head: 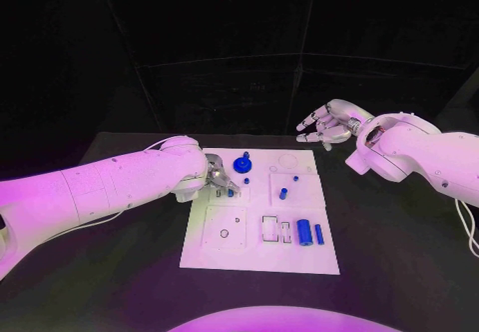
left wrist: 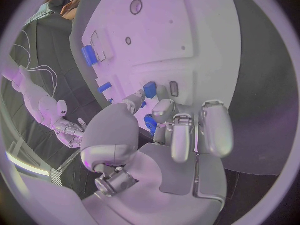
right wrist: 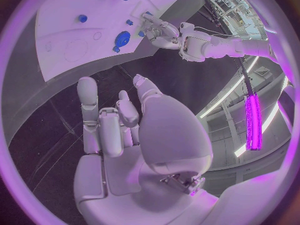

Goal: Assemble the parts on the task board

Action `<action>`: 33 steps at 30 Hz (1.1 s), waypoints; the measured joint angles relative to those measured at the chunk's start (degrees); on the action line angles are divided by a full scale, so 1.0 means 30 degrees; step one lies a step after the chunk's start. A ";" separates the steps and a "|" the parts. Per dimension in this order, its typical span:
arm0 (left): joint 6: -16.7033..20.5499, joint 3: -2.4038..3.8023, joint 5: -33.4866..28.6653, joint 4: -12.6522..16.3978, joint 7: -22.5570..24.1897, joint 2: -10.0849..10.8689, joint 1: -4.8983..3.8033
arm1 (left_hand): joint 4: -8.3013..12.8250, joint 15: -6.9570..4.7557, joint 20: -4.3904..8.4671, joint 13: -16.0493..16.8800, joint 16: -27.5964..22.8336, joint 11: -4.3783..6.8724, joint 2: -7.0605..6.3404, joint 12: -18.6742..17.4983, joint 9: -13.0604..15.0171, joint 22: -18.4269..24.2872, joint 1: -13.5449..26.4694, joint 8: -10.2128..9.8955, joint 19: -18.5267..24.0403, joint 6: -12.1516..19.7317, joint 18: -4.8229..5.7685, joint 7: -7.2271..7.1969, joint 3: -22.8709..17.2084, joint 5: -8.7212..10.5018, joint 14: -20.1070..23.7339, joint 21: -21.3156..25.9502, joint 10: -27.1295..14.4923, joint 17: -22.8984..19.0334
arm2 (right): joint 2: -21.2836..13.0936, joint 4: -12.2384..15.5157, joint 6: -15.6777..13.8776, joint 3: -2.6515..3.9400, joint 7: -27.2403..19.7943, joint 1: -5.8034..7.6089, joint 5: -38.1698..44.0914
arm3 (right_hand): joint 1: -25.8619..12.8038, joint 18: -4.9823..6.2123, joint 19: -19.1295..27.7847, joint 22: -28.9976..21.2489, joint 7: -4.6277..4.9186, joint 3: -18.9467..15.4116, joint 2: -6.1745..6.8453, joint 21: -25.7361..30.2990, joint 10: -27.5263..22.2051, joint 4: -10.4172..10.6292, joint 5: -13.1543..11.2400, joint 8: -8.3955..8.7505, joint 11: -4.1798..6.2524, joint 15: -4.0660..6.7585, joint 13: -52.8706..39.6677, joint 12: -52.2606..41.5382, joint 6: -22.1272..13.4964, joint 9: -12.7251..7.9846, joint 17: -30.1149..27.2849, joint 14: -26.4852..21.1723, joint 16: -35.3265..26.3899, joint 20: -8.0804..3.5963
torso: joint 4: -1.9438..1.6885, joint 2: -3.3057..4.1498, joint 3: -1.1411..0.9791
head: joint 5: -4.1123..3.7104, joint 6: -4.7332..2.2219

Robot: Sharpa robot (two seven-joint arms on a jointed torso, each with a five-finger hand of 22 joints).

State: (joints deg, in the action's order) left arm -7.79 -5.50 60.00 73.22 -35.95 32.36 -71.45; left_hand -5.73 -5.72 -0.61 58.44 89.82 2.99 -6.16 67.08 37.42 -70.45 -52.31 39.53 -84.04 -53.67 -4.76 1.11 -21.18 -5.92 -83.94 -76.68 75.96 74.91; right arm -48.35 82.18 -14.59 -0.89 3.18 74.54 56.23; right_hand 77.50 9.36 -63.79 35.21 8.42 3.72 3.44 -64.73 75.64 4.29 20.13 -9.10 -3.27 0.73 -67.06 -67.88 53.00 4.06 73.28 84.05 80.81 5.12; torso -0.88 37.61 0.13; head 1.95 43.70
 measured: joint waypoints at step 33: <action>0.0133 0.1690 -0.0756 -0.2426 0.0632 0.0523 -0.1700 | -0.2677 0.0278 -0.0175 -0.1710 -0.0135 -0.0727 0.0997 -0.1207 -0.0993 0.2615 -0.2368 -0.1770 0.0636 0.1955 -0.0009 0.0784 0.6643 0.1013 -0.0004 0.2224 -0.1617 0.0000 | 0.0347 -0.0482 0.0013 -0.0005 -0.0127 -0.0005 0.0000 | 0.0000 0.0000 0.0000 -0.0050 0.0000 -0.0099 0.0000 0.0075 0.0000 0.0099 0.0000 0.0000 0.0000 0.0000 0.0012 0.0000 0.0000 0.0001 -0.0042 0.0000 0.0001 0.0000 | -0.0029 -0.0002 -0.0005 | 0.0075 -0.0333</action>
State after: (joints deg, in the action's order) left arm -7.39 -0.43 57.73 65.94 -34.05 33.92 -76.55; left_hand -13.76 -4.89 -1.14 53.31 89.42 0.80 -3.17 63.46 34.44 -62.61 -59.42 34.22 -82.13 -47.80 -4.79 3.47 -1.26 -2.88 -83.95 -70.00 71.11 74.91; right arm -47.31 80.73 -14.55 -0.90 2.80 74.53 56.23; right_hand 77.50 9.35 -63.79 35.05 8.42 3.43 3.44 -64.51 75.64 4.59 20.13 -9.10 -3.27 0.73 -67.02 -67.88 53.00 4.06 73.15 84.05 80.81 5.12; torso -0.97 37.60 0.11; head 2.18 42.70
